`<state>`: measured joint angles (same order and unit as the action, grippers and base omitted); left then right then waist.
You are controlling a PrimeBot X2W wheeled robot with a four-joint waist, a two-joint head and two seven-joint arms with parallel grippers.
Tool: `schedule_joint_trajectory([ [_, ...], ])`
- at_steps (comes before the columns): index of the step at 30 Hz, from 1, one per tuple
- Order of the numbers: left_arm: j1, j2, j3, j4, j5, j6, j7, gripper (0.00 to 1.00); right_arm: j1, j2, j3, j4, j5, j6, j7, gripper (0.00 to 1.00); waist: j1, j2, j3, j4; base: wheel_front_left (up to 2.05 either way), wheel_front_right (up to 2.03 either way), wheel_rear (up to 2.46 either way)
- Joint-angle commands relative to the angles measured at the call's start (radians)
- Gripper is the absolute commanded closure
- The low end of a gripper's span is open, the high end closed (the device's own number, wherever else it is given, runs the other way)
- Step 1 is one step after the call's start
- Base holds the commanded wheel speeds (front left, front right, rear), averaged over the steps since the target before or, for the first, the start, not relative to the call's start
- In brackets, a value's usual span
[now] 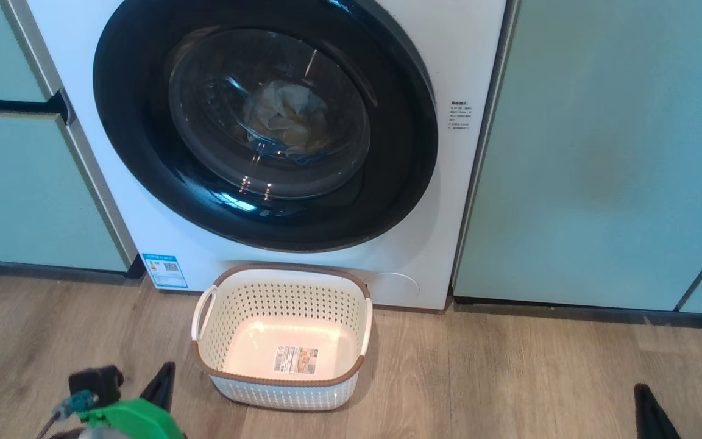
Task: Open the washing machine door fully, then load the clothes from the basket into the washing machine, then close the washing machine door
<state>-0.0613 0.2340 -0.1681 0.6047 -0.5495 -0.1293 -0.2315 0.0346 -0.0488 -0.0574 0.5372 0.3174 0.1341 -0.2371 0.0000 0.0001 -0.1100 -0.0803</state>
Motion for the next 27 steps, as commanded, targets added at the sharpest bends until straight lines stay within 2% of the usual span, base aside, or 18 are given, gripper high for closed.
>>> schedule_joint_trajectory([
  [1, -0.071, 0.02, 0.019, -0.037, -0.022, 0.0, 0.004, 1.0, -0.063, -0.001, -0.006, -0.042, 0.027, 0.0, 0.009, 1.0, 0.0, -0.0001, 0.001, 0.001, 0.0, 0.0, 0.0],
  [27, -0.065, -0.024, 0.076, -0.109, -0.249, 0.0, 0.078, 1.0, -0.078, -0.001, -0.014, -0.1, 0.304, -0.001, 0.081, 1.0, 0.0, -0.0001, 0.026, 0.018, 0.0, 0.0, 0.0],
])
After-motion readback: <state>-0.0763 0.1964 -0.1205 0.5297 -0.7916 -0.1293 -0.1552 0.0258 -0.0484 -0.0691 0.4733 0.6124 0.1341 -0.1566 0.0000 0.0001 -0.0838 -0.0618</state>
